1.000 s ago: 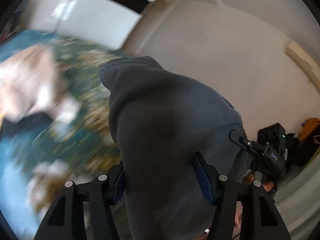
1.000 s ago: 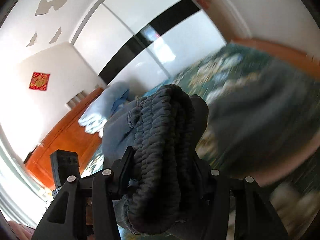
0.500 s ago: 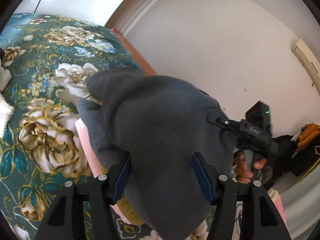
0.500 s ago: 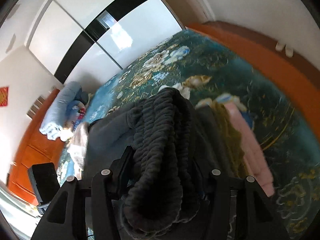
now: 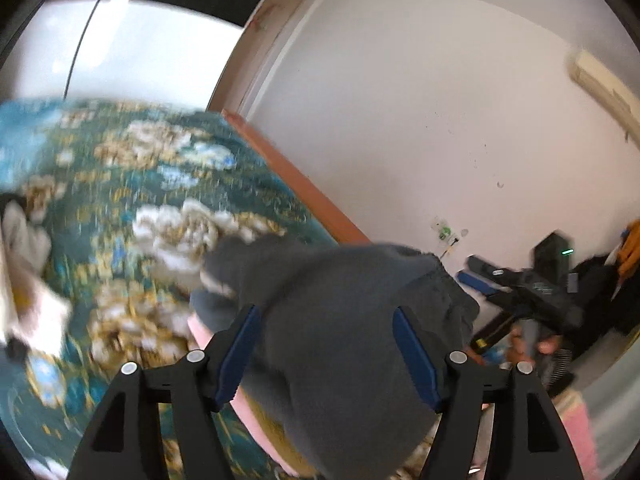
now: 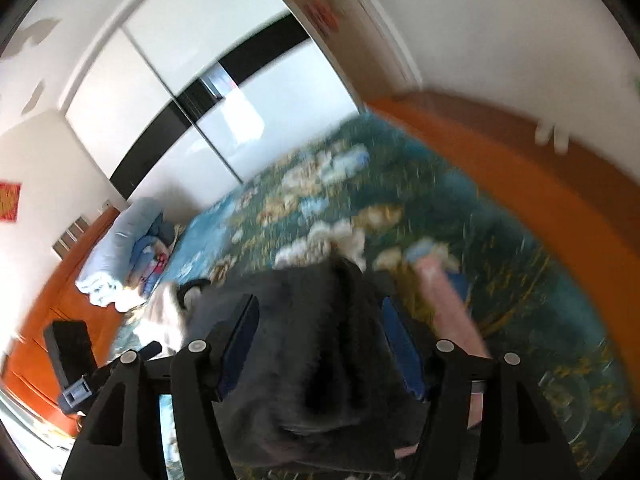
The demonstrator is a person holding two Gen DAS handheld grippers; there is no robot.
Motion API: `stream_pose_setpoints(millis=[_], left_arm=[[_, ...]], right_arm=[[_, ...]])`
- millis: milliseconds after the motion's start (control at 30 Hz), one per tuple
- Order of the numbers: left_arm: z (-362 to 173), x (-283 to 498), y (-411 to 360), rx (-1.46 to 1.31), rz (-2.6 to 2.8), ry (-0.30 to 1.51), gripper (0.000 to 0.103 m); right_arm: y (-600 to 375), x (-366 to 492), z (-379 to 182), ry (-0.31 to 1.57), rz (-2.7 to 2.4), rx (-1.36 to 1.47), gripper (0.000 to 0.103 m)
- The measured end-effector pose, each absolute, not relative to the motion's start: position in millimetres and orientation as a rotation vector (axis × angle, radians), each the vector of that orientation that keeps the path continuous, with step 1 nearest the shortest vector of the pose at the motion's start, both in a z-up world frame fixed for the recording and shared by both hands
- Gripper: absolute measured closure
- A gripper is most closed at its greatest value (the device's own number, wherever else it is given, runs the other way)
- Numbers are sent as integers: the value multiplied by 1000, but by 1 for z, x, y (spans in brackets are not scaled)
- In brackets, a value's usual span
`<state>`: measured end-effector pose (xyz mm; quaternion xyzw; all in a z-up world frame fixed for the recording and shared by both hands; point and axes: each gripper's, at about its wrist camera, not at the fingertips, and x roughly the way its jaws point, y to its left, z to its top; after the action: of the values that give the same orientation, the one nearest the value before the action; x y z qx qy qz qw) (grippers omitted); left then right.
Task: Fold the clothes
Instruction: 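Lower the folded sweatpants onto the grey, olive and pink stack with both grippers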
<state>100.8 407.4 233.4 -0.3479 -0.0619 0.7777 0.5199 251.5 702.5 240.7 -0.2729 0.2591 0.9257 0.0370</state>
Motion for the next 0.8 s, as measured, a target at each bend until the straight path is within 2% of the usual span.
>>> stream_pose_setpoints(millis=[167,333,433,633,733,800], left_arm=[[224,93,455,-858,1867,-38,30],[173,72,486,-977,1896,18,30],[165,73,491,-957,1904,37,30],[174,77,483,-978,1916,15,29],[194,99,462,-926,1957,13,29],[207,119,448,-872,1992,15,27]], right_arm=[[656,236,260,515,2945,-827,38],[675,198,206,622,2792,-1002,37],[682,191,191,641,2763,-1014,37],[675,199,200,616,2768,-946,37],[658,231,221,580,2822,-778,37],[647,258,229,523,2812,-681,30]])
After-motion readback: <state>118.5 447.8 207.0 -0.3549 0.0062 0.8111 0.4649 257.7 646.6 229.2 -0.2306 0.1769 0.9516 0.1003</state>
